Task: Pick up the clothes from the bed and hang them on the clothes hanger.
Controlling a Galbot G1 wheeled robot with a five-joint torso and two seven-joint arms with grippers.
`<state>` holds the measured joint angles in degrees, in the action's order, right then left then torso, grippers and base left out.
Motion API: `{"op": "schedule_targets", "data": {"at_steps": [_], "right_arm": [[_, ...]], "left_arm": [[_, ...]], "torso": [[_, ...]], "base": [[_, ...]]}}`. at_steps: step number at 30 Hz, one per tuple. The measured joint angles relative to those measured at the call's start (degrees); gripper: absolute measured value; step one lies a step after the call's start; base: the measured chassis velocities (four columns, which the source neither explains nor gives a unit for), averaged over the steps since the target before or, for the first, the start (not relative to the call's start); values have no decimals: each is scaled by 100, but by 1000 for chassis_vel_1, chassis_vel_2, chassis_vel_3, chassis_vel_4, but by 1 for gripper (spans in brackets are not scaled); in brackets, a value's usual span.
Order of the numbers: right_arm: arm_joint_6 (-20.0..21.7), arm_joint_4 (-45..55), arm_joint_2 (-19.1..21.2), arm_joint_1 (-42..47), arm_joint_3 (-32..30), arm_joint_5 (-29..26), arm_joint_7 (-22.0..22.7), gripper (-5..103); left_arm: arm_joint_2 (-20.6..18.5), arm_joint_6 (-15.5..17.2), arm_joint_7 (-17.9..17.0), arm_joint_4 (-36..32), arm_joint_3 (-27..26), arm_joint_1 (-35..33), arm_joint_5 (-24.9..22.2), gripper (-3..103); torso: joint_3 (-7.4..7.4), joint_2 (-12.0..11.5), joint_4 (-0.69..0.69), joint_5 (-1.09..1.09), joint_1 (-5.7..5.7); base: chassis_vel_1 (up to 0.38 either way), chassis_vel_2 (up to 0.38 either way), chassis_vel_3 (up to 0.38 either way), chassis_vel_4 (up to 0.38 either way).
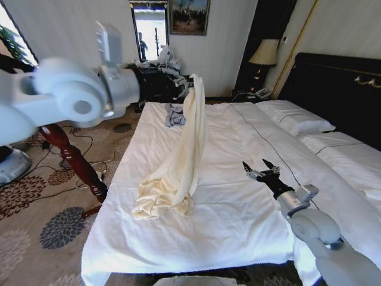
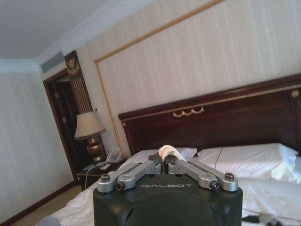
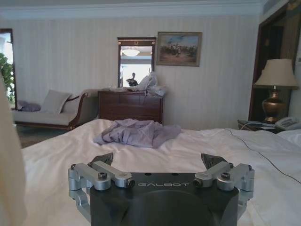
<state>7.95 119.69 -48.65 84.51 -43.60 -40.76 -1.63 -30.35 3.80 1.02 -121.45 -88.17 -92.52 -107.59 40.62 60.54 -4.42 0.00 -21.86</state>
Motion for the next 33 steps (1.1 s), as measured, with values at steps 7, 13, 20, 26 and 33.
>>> {"op": "schedule_targets", "data": {"at_steps": [7, 13, 20, 26, 33], "right_arm": [[-3, -75, 111, -220, 477, 165, -39, 100], [-31, 116, 277, -271, 946, 426, -238, 100], [22, -43, 267, -820, 1663, 516, -180, 100], [64, -257, 243, -1268, 1947, 322, -116, 100], [142, 13, 280, -1562, 2356, 142, -234, 100]], "left_arm": [[231, 12, -73, -429, 181, 401, -337, 2], [657, 14, -113, -851, 1057, 1213, -443, 2], [999, 69, -227, -1292, 1436, 1872, -731, 2], [1073, 116, -309, -1444, 1391, 1970, -902, 2], [1163, 153, -384, -1634, 1392, 1939, -979, 2]], "torso": [[1, -1, -5, 2, -1], [1, 0, -2, -4, -1], [1, 0, -4, 0, -2], [1, 0, -4, 1, -3], [1, 0, -2, -1, -2]], "base": [[0, 0, 0, 0], [0, 0, 0, 0], [0, 0, 0, 0], [0, 0, 0, 0], [0, 0, 0, 0]]}}
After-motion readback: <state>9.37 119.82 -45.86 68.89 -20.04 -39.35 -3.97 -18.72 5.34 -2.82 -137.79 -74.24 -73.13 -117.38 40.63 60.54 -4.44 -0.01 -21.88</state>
